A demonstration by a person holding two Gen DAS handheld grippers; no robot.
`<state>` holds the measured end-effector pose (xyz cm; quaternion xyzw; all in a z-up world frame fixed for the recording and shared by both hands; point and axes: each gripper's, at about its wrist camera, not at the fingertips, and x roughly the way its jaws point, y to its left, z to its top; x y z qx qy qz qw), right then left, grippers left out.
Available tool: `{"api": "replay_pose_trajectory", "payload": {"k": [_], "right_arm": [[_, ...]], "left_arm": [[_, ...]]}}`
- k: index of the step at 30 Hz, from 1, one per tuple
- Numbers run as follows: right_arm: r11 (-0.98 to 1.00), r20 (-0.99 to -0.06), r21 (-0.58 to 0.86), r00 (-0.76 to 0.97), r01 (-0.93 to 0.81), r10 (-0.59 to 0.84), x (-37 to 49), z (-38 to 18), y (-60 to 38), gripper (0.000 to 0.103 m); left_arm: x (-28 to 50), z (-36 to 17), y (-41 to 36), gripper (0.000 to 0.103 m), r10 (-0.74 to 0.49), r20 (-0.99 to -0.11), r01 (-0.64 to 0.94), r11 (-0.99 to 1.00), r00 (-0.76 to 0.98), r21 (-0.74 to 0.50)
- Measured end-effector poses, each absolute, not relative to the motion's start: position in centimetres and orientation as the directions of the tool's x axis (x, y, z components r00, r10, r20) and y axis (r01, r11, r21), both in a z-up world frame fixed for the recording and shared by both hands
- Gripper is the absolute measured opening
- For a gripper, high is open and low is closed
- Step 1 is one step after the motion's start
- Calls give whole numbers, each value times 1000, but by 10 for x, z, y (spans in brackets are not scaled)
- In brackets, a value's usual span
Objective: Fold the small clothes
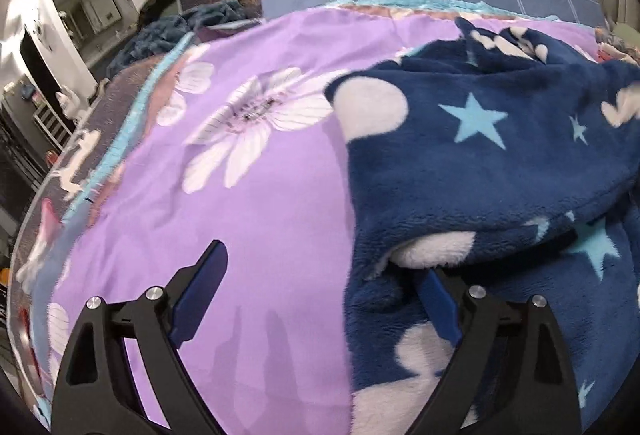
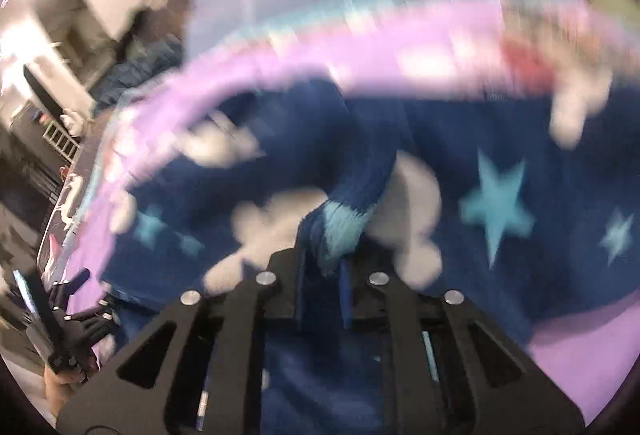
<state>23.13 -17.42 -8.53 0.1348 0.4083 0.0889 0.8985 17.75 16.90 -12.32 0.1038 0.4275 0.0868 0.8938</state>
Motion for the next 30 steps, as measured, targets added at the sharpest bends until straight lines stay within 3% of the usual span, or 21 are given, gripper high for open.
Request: {"api": "replay_pose_trajectory", "payload": {"k": [3,7,9,12,13,15,16,17,18,19,21,23,28,30], "right_arm": [[935,-546,316,775,-161,318,196,-18,-169,12],[950,-449,286,858,-127,250,162,8,-193,12],[971,-519,237,843,-13,138,162,-21,-213,12],[973,-736,199,674,114,71,183,-90,-237,16],[958,-790,240,605,154,101,183,-116,-249,16],[905,-787,384,577,182,218,178,-138,-267,17],[890,-772,419,586,177,247,177,-138,-271,28],[875,-753,455,595,165,279,176,-135,-270,46],[857,-732,493,605,152,314,177,-131,-272,55],[833,-705,536,615,136,353,179,-125,-271,60],[813,-671,577,612,76,418,189,-114,-261,61],[824,-678,565,592,42,435,201,-112,-248,67],[861,-763,502,512,85,394,248,-131,-225,64],[871,-770,484,517,91,374,259,-138,-219,27]], "left_arm": [[172,-119,169,91,266,-725,-77,956,635,283],[166,-118,170,92,289,-707,-96,949,645,301],[164,-120,172,92,285,-712,-88,950,642,301],[158,-121,173,92,271,-723,-72,953,635,294],[155,-121,173,92,274,-721,-68,951,637,302],[152,-120,172,92,284,-716,-64,946,638,318],[151,-119,173,92,292,-713,-63,942,638,329],[151,-118,174,92,303,-710,-67,938,636,340],[150,-118,175,92,312,-707,-73,935,634,346],[151,-117,177,92,329,-701,-90,931,632,355],[152,-117,181,92,367,-682,-120,917,632,381],[155,-121,189,92,431,-661,-162,889,614,429],[145,-111,198,92,354,-710,-155,931,608,332],[140,-101,193,92,377,-674,-155,917,635,367]]}}
